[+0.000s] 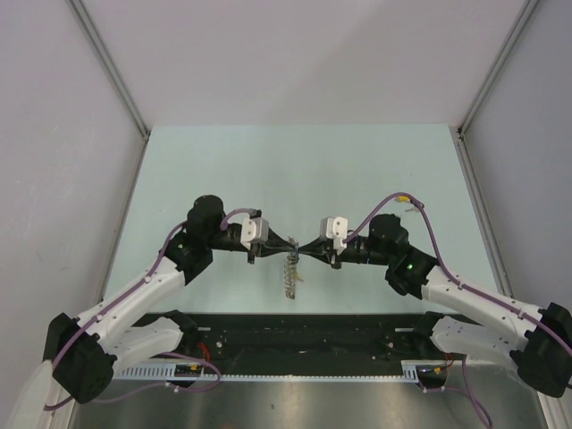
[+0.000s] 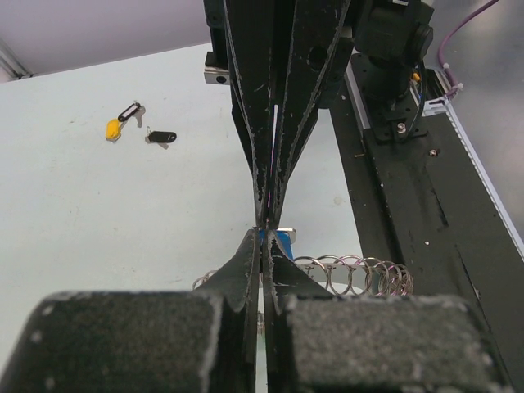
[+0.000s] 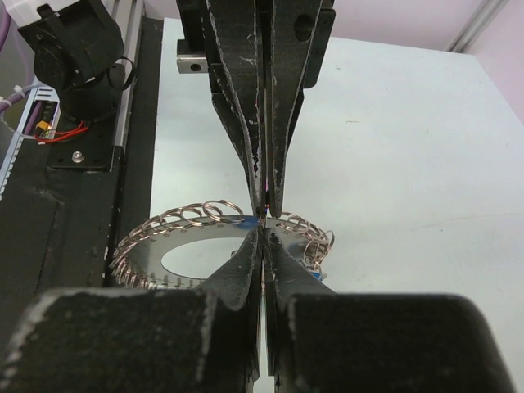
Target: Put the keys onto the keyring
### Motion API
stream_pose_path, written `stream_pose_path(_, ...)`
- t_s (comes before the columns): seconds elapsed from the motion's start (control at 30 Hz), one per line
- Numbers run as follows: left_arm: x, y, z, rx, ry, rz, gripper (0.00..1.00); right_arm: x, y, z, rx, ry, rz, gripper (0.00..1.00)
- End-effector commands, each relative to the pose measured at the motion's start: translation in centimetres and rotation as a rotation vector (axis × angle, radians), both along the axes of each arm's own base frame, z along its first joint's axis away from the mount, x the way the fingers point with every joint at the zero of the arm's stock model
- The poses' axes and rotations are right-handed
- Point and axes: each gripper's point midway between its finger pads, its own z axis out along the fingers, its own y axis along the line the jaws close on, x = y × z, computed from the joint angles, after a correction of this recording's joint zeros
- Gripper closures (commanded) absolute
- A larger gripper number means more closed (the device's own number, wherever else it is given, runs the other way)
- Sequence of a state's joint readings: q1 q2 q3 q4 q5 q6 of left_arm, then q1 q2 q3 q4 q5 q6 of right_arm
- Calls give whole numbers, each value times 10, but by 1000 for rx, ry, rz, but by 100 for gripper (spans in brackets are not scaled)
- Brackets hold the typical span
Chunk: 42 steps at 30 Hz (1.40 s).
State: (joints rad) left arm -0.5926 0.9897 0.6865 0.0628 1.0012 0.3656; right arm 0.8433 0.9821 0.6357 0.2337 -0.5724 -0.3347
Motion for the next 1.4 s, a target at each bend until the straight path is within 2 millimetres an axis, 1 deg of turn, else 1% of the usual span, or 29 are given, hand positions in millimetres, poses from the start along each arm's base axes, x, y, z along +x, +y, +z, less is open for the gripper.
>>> stream_pose_path(0.0, -1, -4, 30, -79, -81, -23, 99, 2, 3, 6, 10, -27, 2, 100)
stream_pose_path(0.13, 8, -4, 21, -64, -55, 24, 100, 3, 0, 11, 22, -31, -19, 100)
stream_pose_path(0.2, 19, -6, 17, -62, -39, 85, 100, 6, -4, 15, 31, -28, -43, 100)
stream_pose_path(0.23, 24, -7, 8, -49, 4, 111, 100, 10, -6, 17, 34, -27, -71, 100)
stream_pose_path(0.27, 30, -8, 5, -49, 27, 145, 100, 13, -8, 17, 35, -18, -91, 100)
stream_pose_path(0.3, 37, -9, 8, -77, 53, 190, 100, 17, -11, 17, 36, -18, -121, 100)
stream_pose_path(0.37, 43, -12, -6, -84, 104, 231, 100, 21, -13, 18, 37, -13, -150, 100)
stream_pose_path(0.4, 50, -15, 1, -128, 107, 266, 100, 26, -14, 17, 37, -2, -182, 100)
stream_pose_path(0.47, 57, -19, -12, -134, 144, 291, 100, 31, -17, 18, 41, 3, -215, 100)
stream_pose_path(0.5, 65, -21, -7, -164, 123, 314, 100, 36, -19, 18, 42, 9, -249, 100)
stream_pose_path(0.53, 68, -25, -3, -179, 143, 318, 99, 38, -21, 19, 45, 14, -269, 100)
stream_pose_path(0.57, 75, -30, -6, -184, 151, 323, 100, 40, -23, 20, 50, 16, -290, 100)
stream_pose_path(0.6, 79, -34, -2, -197, 159, 322, 100, 46, -27, 20, 51, 19, -331, 100)
stream_pose_path(0.67, 87, -45, 16, -237, 136, 310, 100, 49, -31, 24, 65, 24, -363, 100)
stream_pose_path(0.7, 92, -50, 12, -232, 149, 313, 100, 53, -34, 25, 69, 26, -392, 100)
stream_pose_path(0.77, 95, -59, 24, -264, 122, 304, 100, 55, -38, 26, 75, 33, -417, 100)
stream_pose_path(0.83, 97, -61, 12, -265, 153, 329, 100, 57, -41, 27, 81, 39, -444, 100)
stream_pose_path(0.87, 98, -59, 12, -289, 150, 342, 100, 58, -42, 27, 80, 43, -450, 100)
stream_pose_path(0.9, 94, -54, -10, -268, 196, 363, 100, 59, -44, 26, 78, 46, -463, 100)
stream_pose_path(0.97, 97, -45, -23, -283, 216, 424, 100, 57, -42, 21, 66, 69, -460, 100)
stream_pose_path(1.0, 90, -38, -46, -253, 264, 447, 100, 57, -42, 18, 59, 77, -462, 100)
stream_pose_path(1.07, 86, -30, -57, -261, 297, 484, 100, 55, -39, 11, 42, 103, -452, 100)
stream_pose_path(1.1, 79, -22, -76, -233, 326, 506, 100, 54, -38, 8, 37, 114, -449, 100)
stream_pose_path(1.13, 74, -18, -78, -234, 328, 515, 100, 53, -38, 4, 23, 129, -447, 100)
stream_pose_path(1.17, 71, -14, -87, -217, 343, 532, 100, 51, -37, 1, 16, 139, -441, 100)
stream_pose_path(1.2, 67, -7, -101, -188, 364, 567, 100, 51, -38, -1, 12, 152, -444, 100)
stream_pose_path(1.27, 61, -2, -112, -164, 390, 587, 100, 50, -38, -8, -7, 172, -443, 100)
stream_pose_path(1.3, 58, 3, -121, -147, 403, 605, 100, 49, -37, -10, -14, 184, -442, 100)
stream_pose_path(1.37, 52, 4, -126, -140, 425, 617, 99, 48, -36, -20, -39, 210, -443, 100)
